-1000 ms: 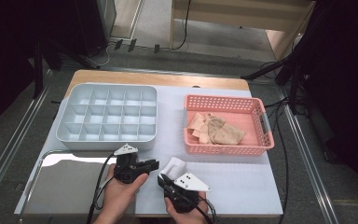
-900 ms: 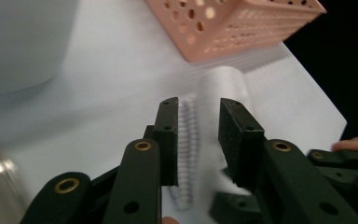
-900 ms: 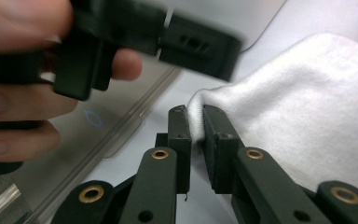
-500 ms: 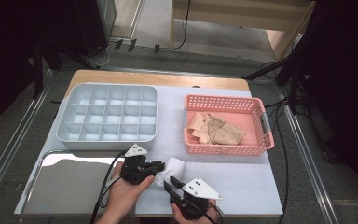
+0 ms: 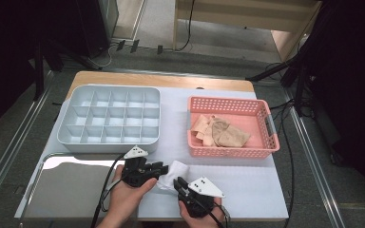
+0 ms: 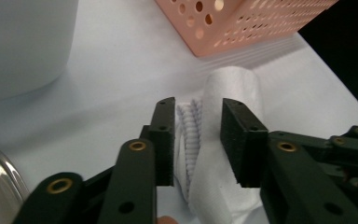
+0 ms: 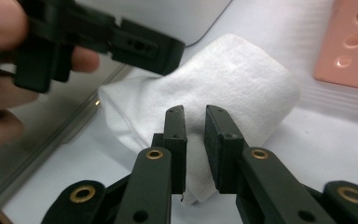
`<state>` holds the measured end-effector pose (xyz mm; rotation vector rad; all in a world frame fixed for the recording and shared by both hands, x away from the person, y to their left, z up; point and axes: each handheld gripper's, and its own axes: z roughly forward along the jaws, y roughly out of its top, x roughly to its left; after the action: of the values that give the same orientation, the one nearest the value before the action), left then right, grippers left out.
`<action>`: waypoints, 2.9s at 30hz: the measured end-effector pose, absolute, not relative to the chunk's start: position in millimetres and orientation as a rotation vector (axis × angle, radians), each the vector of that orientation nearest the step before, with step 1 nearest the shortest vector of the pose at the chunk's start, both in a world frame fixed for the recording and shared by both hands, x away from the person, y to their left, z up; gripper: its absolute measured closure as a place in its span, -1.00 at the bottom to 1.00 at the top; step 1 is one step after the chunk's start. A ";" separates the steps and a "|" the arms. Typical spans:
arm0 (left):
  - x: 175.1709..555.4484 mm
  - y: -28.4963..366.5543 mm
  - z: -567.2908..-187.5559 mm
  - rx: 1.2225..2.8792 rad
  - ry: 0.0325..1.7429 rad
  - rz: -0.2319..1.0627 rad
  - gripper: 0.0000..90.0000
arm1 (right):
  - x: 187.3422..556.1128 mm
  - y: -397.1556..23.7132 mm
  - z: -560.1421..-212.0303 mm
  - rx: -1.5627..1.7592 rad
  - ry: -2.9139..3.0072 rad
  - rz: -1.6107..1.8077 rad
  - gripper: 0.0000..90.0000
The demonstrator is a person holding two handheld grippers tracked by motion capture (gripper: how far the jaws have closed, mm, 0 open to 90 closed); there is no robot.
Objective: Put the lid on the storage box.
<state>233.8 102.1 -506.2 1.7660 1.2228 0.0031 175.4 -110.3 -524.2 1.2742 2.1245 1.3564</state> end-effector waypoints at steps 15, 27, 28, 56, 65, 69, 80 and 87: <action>240.8 89.7 -516.9 1.791 1.254 -0.063 0.10 | 176.3 -108.7 -529.2 1.280 2.120 1.348 0.80; 249.9 89.4 -525.4 1.796 1.316 -0.173 -0.12 | 173.5 -110.6 -531.5 1.284 2.111 1.335 0.93; 250.1 88.6 -525.8 1.789 1.318 -0.187 -0.09 | 173.2 -110.5 -531.6 1.284 2.111 1.334 0.94; 247.4 79.0 -522.9 1.845 1.228 -0.194 0.65 | 173.9 -146.2 -519.7 1.365 2.046 1.354 1.00; 243.9 81.2 -516.3 1.831 1.201 -0.151 0.66 | 180.6 -153.6 -520.4 1.321 2.060 1.339 0.78; 242.3 81.9 -513.3 1.824 1.188 -0.131 0.66 | 185.0 -167.2 -515.5 1.308 2.014 1.389 0.49; 239.9 81.9 -503.3 1.817 1.159 -0.109 0.66 | 197.9 -220.8 -516.2 1.404 1.896 1.350 0.01; 237.4 82.8 -497.7 1.816 1.146 -0.080 0.66 | 195.0 -220.7 -525.4 1.368 1.887 1.288 -0.20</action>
<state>237.4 82.8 -497.7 1.8163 1.1462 -0.0802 195.0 -220.7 -525.4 1.3678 1.8871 1.2882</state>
